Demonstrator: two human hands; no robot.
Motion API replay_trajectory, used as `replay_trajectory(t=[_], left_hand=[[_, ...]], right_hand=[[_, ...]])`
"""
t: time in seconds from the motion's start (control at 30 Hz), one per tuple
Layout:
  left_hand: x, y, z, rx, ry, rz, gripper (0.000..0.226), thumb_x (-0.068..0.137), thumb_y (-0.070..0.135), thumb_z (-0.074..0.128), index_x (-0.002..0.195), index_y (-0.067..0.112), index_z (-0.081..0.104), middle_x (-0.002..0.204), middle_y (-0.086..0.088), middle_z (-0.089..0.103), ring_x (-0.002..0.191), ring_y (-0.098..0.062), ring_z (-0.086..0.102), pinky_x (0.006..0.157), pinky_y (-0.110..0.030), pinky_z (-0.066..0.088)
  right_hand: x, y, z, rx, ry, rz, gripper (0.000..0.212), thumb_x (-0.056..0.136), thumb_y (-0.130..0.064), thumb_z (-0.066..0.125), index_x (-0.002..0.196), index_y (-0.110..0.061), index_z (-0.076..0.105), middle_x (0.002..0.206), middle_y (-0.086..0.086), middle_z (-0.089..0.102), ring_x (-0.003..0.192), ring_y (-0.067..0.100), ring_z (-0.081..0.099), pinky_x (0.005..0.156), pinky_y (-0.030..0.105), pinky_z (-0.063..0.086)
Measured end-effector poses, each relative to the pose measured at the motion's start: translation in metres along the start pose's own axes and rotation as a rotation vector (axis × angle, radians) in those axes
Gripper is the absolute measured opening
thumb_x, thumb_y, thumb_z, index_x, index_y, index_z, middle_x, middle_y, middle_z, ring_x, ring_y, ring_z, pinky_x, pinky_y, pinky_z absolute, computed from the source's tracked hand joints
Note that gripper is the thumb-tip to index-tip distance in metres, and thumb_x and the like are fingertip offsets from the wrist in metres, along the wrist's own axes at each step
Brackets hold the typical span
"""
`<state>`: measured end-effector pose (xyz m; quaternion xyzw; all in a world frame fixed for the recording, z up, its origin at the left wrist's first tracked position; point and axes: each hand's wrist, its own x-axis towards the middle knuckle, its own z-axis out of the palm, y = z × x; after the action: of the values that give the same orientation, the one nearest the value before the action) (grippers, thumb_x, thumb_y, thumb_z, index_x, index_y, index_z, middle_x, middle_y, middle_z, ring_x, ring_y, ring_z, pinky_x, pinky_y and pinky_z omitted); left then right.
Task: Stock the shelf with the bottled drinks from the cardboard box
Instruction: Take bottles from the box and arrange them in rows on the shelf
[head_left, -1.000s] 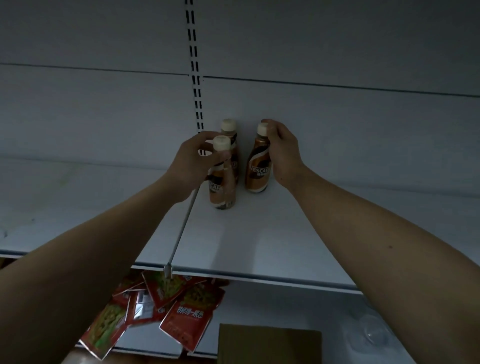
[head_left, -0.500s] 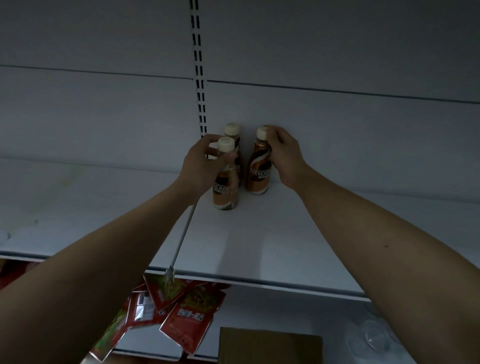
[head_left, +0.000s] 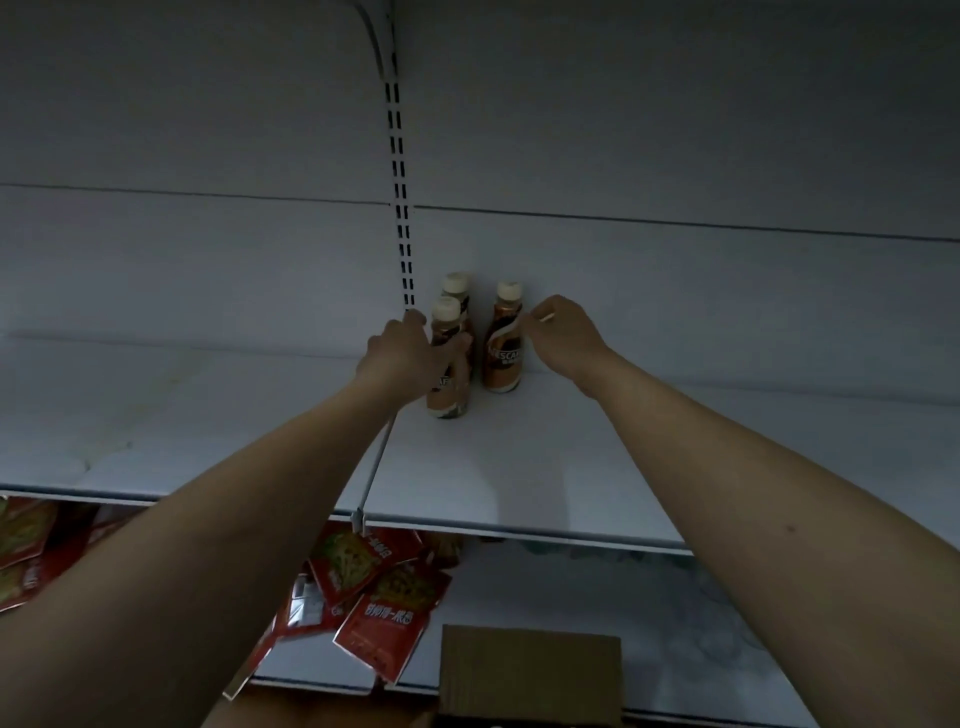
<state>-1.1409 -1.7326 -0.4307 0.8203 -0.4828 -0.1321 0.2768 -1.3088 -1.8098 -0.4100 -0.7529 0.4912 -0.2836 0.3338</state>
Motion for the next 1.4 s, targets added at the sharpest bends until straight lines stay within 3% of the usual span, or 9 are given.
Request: replay_trajectory(t=[0.1, 0.27, 0.4, 0.47, 0.57, 0.77, 1.0, 1.27, 1.4], left_hand=[[-0.031, 0.013, -0.013, 0.204, -0.044, 0.014, 0.068, 0.088, 0.064, 0.041, 0.136, 0.016, 0.043, 0.135, -0.014, 0.047, 0.124, -0.037, 0.043, 0.100, -0.048, 0.041], [-0.070, 0.021, -0.027, 0.275, -0.082, 0.079, 0.055, 0.083, 0.064, 0.041, 0.114, 0.024, 0.059, 0.118, -0.009, 0.060, 0.111, -0.033, 0.051, 0.094, -0.046, 0.047], [-0.099, 0.028, -0.033, 0.244, -0.067, 0.139, 0.029, 0.079, 0.061, 0.044, 0.080, 0.035, 0.056, 0.101, -0.004, 0.066, 0.099, -0.030, 0.056, 0.089, -0.043, 0.050], [-0.113, 0.028, -0.032, 0.198, -0.067, 0.140, 0.032, 0.081, 0.058, 0.046, 0.087, 0.030, 0.059, 0.097, -0.004, 0.066, 0.093, -0.029, 0.059, 0.085, -0.043, 0.052], [-0.138, 0.029, -0.024, 0.092, -0.101, 0.157, 0.039, 0.087, 0.049, 0.050, 0.097, 0.015, 0.066, 0.094, -0.007, 0.067, 0.086, -0.027, 0.061, 0.080, -0.039, 0.053], [-0.191, 0.017, 0.017, 0.009, -0.162, 0.139, 0.025, 0.089, 0.043, 0.055, 0.102, 0.024, 0.063, 0.092, 0.001, 0.068, 0.081, -0.019, 0.063, 0.071, -0.033, 0.052], [-0.231, -0.024, 0.083, -0.020, -0.281, 0.072, 0.025, 0.089, 0.032, 0.055, 0.107, 0.019, 0.067, 0.094, -0.001, 0.071, 0.085, -0.020, 0.066, 0.073, -0.033, 0.055], [-0.255, -0.083, 0.153, -0.109, -0.315, -0.105, 0.018, 0.087, 0.023, 0.061, 0.104, 0.017, 0.065, 0.093, -0.003, 0.067, 0.083, -0.022, 0.062, 0.066, -0.027, 0.042], [-0.267, -0.106, 0.184, -0.155, -0.315, -0.204, 0.021, 0.086, 0.015, 0.061, 0.106, 0.012, 0.064, 0.100, -0.009, 0.069, 0.094, -0.026, 0.064, 0.075, -0.029, 0.046]], right_hand=[[-0.032, -0.012, -0.012, -0.205, -0.091, -0.062, 0.020, 0.095, -0.030, 0.051, 0.082, -0.018, 0.061, 0.112, 0.011, 0.065, 0.102, 0.028, 0.060, 0.088, 0.038, 0.049], [-0.072, -0.026, -0.027, -0.417, -0.122, -0.078, 0.033, 0.090, -0.040, 0.051, 0.104, -0.014, 0.065, 0.112, 0.012, 0.066, 0.100, 0.032, 0.062, 0.085, 0.040, 0.052], [-0.100, -0.032, -0.040, -0.440, -0.122, -0.100, 0.026, 0.090, -0.040, 0.050, 0.079, -0.017, 0.058, 0.097, 0.011, 0.065, 0.092, 0.033, 0.062, 0.074, 0.035, 0.048], [-0.115, -0.034, -0.044, -0.422, -0.119, -0.090, 0.030, 0.090, -0.037, 0.051, 0.065, -0.020, 0.051, 0.088, 0.010, 0.063, 0.089, 0.034, 0.062, 0.070, 0.035, 0.046], [-0.139, -0.031, -0.047, -0.354, -0.123, -0.084, 0.033, 0.091, -0.035, 0.051, 0.071, -0.010, 0.059, 0.087, 0.016, 0.068, 0.084, 0.035, 0.064, 0.075, 0.039, 0.052], [-0.186, 0.005, -0.027, -0.242, -0.184, -0.035, 0.038, 0.090, -0.034, 0.051, 0.088, 0.003, 0.062, 0.090, 0.021, 0.070, 0.075, 0.034, 0.064, 0.070, 0.042, 0.053], [-0.221, 0.075, 0.014, -0.181, -0.270, 0.075, 0.030, 0.092, -0.035, 0.053, 0.084, -0.009, 0.066, 0.082, 0.012, 0.070, 0.076, 0.029, 0.066, 0.074, 0.046, 0.056], [-0.252, 0.155, 0.063, -0.161, -0.353, 0.296, 0.022, 0.094, -0.025, 0.053, 0.083, -0.008, 0.059, 0.083, 0.014, 0.063, 0.082, 0.031, 0.061, 0.070, 0.036, 0.048], [-0.267, 0.188, 0.082, -0.084, -0.290, 0.460, 0.014, 0.093, -0.017, 0.054, 0.089, -0.005, 0.060, 0.096, 0.017, 0.065, 0.081, 0.024, 0.056, 0.069, 0.028, 0.040]])
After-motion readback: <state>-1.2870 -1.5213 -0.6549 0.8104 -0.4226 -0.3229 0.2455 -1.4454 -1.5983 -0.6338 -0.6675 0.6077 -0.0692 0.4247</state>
